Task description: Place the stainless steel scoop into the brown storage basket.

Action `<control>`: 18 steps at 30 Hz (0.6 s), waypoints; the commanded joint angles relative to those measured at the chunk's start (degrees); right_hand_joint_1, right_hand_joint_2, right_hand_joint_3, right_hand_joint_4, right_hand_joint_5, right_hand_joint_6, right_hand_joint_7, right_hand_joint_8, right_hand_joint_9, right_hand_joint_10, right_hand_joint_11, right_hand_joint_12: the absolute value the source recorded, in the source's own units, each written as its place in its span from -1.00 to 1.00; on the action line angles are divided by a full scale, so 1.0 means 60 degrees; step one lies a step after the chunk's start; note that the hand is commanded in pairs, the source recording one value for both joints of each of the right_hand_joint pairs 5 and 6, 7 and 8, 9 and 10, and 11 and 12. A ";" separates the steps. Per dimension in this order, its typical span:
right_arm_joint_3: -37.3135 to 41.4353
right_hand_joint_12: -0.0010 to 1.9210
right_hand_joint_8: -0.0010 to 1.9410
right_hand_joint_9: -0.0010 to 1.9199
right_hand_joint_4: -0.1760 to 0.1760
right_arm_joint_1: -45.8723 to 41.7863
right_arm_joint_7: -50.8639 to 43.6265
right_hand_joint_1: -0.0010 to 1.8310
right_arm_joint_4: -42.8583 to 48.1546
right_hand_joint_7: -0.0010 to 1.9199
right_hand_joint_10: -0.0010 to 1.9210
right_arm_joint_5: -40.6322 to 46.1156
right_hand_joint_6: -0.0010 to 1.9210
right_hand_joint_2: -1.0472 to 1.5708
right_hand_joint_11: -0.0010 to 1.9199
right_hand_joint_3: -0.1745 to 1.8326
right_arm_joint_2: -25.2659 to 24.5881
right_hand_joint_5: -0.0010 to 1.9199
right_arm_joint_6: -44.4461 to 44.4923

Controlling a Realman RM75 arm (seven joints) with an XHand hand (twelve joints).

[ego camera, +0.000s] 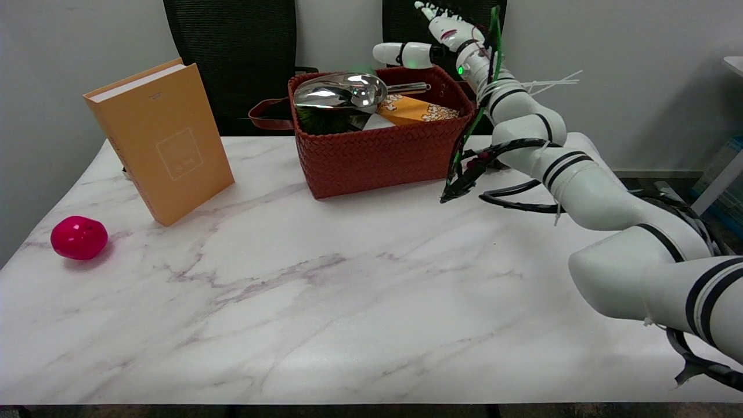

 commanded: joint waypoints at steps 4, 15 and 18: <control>0.1240 -1.00 -1.00 -1.00 0.00 -0.1999 -0.0025 -0.86 0.2947 -1.00 -1.00 0.2673 -1.00 0.29 -1.00 -0.99 0.1233 -1.00 0.0499; 0.2622 -1.00 -1.00 -1.00 0.00 -0.4157 -0.0025 -0.85 0.5088 -1.00 -1.00 0.4573 -1.00 0.30 -1.00 -1.00 0.1868 -1.00 0.0568; 0.3021 -1.00 -1.00 -1.00 0.00 -0.4907 -0.0025 -0.86 0.5657 -1.00 -1.00 0.5092 -1.00 0.31 -1.00 -1.00 0.1970 -1.00 0.0658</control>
